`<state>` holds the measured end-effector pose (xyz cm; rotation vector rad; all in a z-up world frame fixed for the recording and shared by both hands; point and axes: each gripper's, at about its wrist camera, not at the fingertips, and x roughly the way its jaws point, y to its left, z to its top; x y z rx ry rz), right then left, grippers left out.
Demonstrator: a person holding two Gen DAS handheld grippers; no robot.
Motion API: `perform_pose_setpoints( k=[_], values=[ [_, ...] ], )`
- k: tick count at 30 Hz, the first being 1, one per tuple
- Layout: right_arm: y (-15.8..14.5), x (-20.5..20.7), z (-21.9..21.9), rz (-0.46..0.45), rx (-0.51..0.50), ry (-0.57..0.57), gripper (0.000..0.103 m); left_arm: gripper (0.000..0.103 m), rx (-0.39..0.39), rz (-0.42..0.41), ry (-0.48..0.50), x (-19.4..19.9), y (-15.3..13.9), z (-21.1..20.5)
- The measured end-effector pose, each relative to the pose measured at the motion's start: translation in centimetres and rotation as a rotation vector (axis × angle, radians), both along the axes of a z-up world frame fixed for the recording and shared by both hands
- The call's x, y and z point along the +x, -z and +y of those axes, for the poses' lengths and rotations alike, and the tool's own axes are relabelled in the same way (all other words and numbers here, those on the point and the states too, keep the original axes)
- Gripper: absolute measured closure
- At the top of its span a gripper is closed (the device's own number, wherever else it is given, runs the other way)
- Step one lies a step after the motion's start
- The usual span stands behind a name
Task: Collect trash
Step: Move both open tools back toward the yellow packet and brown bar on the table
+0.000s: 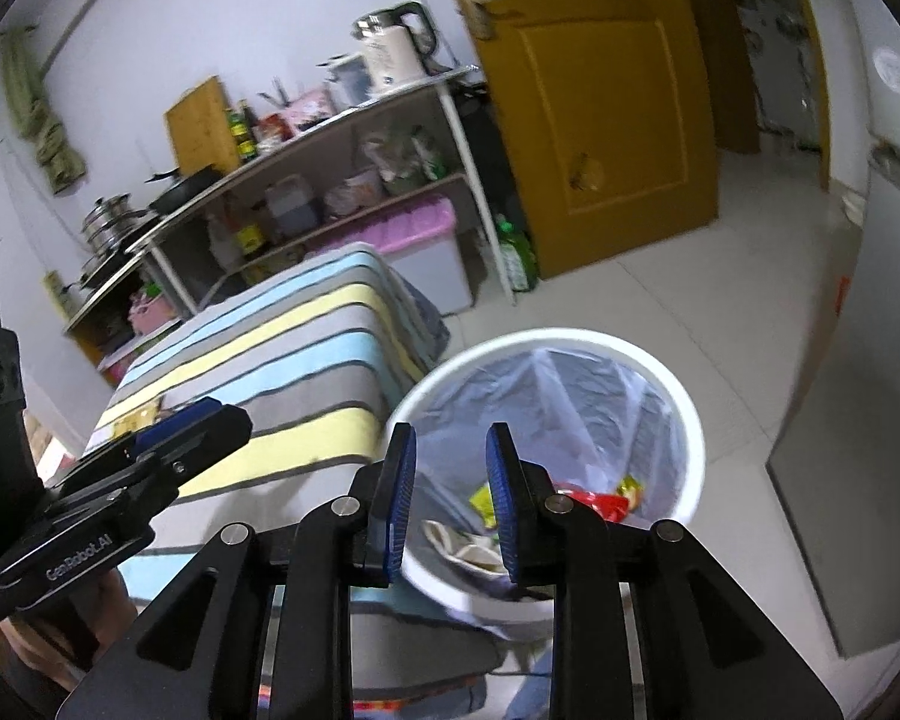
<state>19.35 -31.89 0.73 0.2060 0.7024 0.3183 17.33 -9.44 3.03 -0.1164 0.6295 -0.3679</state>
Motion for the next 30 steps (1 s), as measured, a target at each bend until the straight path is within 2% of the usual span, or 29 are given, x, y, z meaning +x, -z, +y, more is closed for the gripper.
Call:
perform_pose_setpoints(
  k=[9,30],
  values=[
    [-1.6,-2.2,4.1,-0.059,-0.014,-0.088,0.07,0.056,0.005,-0.043,-0.08,-3.3,-1.5,3.8],
    [-1.7,-4.6,11.7,-0.091,-0.053,-0.271,0.067,0.056,0.013,-0.043,-0.27,-8.1,-0.5,12.4]
  ],
)
